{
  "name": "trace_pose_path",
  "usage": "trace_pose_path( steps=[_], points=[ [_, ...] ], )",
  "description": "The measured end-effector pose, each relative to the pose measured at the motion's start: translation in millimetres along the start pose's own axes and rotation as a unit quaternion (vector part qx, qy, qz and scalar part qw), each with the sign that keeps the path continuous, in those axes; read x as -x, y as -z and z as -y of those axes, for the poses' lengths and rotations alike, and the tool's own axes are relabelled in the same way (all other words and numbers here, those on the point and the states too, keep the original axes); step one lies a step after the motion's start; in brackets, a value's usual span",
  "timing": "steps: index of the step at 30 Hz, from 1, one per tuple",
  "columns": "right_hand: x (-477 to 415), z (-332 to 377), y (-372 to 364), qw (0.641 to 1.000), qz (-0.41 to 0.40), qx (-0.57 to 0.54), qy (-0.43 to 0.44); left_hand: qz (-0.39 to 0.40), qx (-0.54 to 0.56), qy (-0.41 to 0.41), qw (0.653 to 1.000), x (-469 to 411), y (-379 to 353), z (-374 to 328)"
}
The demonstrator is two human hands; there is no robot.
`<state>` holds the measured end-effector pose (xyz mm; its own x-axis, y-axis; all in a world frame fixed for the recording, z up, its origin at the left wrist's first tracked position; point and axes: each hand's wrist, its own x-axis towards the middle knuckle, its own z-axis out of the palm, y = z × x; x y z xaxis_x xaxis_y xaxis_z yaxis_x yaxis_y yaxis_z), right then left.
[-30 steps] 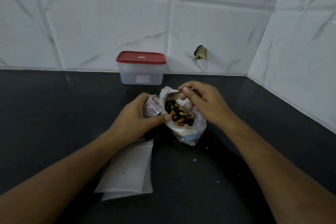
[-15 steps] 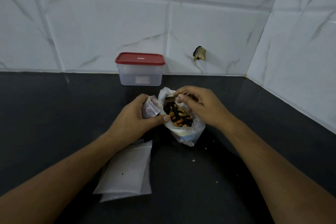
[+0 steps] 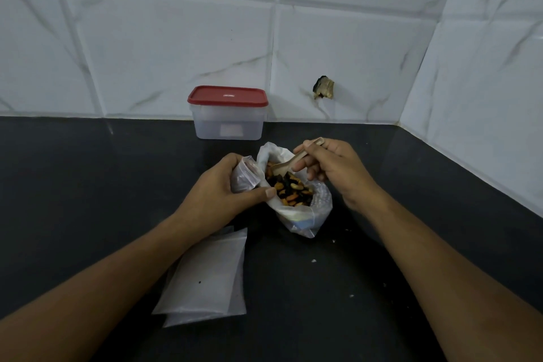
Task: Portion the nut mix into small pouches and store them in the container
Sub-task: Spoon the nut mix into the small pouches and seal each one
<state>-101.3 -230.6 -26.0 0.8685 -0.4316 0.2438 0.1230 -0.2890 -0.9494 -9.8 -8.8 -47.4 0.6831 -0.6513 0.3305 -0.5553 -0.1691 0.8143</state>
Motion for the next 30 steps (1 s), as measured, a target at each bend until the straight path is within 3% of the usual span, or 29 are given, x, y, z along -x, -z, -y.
trace_pose_path(
  steps=[14, 25, 30],
  points=[
    [-6.2, -10.8, -2.4, 0.995, -0.048, -0.048, -0.07, 0.006, -0.009, 0.007, 1.0, -0.9, 0.4, 1.5],
    [-7.5, -6.5, 3.1, 0.972, -0.121, -0.134, -0.152, 0.008, -0.011, 0.009, 1.0, -1.6, 0.8, 0.8],
    [-7.4, -2.6, 7.5, 0.965, -0.136, -0.164, -0.151, 0.003, -0.001, 0.009, 1.0, -0.3, 0.7, -0.4]
  ],
)
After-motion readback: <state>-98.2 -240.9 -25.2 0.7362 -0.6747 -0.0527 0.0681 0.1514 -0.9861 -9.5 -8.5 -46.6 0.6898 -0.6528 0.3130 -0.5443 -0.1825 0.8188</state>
